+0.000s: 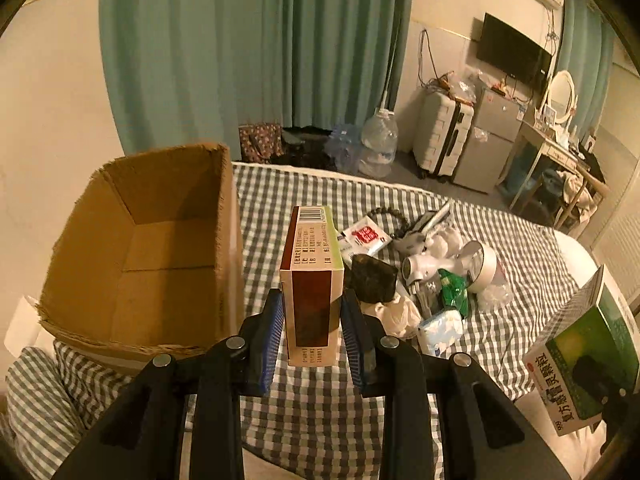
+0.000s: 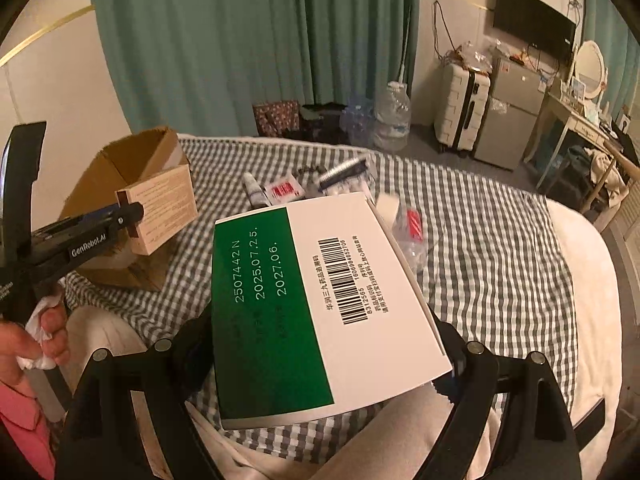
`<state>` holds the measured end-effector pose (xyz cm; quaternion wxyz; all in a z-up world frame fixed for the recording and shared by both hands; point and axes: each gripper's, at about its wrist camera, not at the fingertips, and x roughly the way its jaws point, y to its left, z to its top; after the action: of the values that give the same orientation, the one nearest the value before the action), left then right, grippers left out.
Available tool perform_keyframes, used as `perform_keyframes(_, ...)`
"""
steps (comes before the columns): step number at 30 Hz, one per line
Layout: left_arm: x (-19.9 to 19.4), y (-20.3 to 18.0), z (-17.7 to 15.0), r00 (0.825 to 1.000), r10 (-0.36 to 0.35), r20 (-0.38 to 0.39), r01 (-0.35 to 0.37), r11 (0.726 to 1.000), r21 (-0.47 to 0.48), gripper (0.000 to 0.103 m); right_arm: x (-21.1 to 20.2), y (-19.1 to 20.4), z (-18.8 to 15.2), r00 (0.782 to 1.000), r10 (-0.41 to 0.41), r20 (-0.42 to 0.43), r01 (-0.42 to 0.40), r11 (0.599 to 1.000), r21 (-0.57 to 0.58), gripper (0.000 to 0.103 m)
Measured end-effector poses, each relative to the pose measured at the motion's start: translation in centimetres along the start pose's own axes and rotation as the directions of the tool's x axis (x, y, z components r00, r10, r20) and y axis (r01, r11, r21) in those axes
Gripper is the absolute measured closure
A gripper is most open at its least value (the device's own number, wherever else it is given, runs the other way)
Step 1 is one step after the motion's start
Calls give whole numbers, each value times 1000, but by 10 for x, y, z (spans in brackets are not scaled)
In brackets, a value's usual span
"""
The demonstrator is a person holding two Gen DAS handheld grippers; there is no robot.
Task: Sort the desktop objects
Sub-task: 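Carry both boxes into the cardboard box and open both tools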
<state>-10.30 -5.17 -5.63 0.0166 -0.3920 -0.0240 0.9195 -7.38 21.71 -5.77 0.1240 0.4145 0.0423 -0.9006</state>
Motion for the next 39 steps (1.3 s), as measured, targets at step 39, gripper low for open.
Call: perform_keyframes(39,-21,196,33,987,151,53,-142,977,-157,74,48,241,108,977,211,27,-194,935,-298,16)
